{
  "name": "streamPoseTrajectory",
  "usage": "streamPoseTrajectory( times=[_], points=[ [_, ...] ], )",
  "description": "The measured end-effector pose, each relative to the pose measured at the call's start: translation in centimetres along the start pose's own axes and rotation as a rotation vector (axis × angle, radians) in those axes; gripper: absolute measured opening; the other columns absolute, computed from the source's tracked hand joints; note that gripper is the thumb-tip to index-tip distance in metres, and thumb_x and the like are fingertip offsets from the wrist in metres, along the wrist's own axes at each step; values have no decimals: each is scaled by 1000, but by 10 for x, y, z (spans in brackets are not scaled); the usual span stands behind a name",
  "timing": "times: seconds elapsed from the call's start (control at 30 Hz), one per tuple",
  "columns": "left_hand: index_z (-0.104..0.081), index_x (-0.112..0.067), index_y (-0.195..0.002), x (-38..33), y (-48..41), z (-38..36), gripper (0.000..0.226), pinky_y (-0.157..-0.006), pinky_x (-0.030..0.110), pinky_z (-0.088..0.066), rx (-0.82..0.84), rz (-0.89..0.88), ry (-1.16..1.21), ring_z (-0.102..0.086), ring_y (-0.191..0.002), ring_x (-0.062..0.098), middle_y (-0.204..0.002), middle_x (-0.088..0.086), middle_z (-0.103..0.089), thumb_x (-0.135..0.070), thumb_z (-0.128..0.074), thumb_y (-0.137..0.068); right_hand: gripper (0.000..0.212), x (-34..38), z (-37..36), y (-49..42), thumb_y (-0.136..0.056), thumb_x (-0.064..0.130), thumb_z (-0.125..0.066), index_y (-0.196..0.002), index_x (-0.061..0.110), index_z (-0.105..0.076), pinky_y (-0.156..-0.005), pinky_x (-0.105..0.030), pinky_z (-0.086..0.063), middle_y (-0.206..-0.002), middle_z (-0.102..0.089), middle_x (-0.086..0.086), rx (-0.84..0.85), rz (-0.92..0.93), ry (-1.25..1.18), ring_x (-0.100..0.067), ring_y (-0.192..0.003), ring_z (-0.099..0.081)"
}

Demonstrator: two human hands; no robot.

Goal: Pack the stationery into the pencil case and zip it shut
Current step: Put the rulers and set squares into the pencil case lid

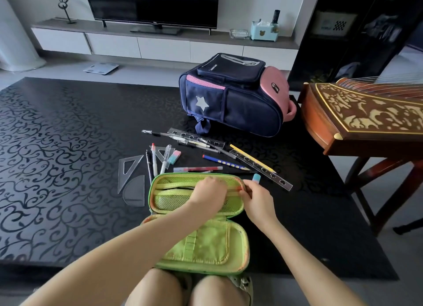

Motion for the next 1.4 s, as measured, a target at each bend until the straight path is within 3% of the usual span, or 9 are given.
streamPoseTrajectory(
  times=[0.37, 0.47, 0.57, 0.77, 0.93, 1.07, 1.17, 1.27, 1.4],
  points=[
    [-50, -6, -101, 141, 60, -6, 11, -84, 36, -45, -81, 198, -144, -52, -102, 29, -105, 11, -55, -10, -43, -93, 21, -14, 6, -9, -95, 25, -48, -108, 21, -64, -72, -31, -47, -102, -68, 4, -10, 12, 132, -19, -91, -62],
    [-53, -5, -92, 142, 65, -6, 12, -75, 42, -47, -211, 177, 40, -54, -90, 33, -93, 12, -57, -14, -46, -93, 23, -23, 31, -22, -93, 28, -48, -84, 24, -68, -55, -27, -40, -85, -68, 6, -289, -1, 261, -17, -75, -60],
    [-59, -9, -84, 126, 73, 2, 9, -70, 42, -50, -359, 41, 151, -53, -77, 26, -82, 6, -59, -12, -53, -89, 26, -43, 49, -37, -92, 28, -53, -109, 11, -64, -71, -34, -44, -102, -66, -7, -296, -87, 627, -25, -92, -59],
    [-63, -36, -74, 86, 108, -21, 29, -55, 18, -50, -79, -393, 84, -55, -71, 9, -75, -13, -58, -58, -46, -67, 22, -48, 46, -39, -96, 17, -45, -112, 13, -60, -76, -26, -46, -105, -62, -2, -82, 26, 1031, -17, -93, -60],
    [-60, -37, -80, 86, 122, -31, 31, -45, 13, -43, -80, -508, -144, -57, -67, 5, -75, -15, -58, -59, -43, -66, 14, -39, 60, -14, -90, 8, -55, -94, 3, -67, -53, -28, -39, -82, -65, -11, -270, 64, 680, -24, -66, -57],
    [-62, -27, -65, 74, 120, -25, 26, -50, 17, -45, -29, -525, -348, -59, -56, 9, -62, -8, -61, -50, -71, -59, 17, -16, 68, 29, -89, 14, -58, -87, 6, -73, -53, -27, -46, -75, -69, -2, -331, 385, 322, -17, -65, -60],
    [-58, -18, -80, 85, 119, -11, 5, -60, 30, -46, -10, -308, -2, -54, -66, 22, -74, 6, -61, -19, -54, -81, 27, 0, 77, 65, -89, 25, -52, -91, 9, -74, -61, -21, -45, -79, -70, 4, -275, 652, 207, -9, -72, -57],
    [-59, -14, -72, 106, 111, 10, 19, -54, 28, -38, -248, -24, 473, -43, -51, 17, -59, 2, -55, -20, -55, -89, 21, 5, 73, 88, -88, 23, -56, -88, 10, -73, -62, -27, -47, -76, -68, 4, -194, 855, 312, -15, -70, -58],
    [-70, -8, -86, 107, 95, 14, 14, -63, 27, -46, -216, 101, 628, -55, -55, 8, -70, -3, -62, -18, -61, -87, 10, 10, 38, 95, -79, 11, -63, -74, 17, -69, -50, -28, -42, -63, -59, 5, -135, 967, 657, -17, -59, -51]
  ],
)
Point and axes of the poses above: each hand's wrist, its own y-axis away from the middle knuckle, its own z-axis out of the back of the hand, x = y × z, the point moved 3 cm from there along -y, towards the middle knuckle
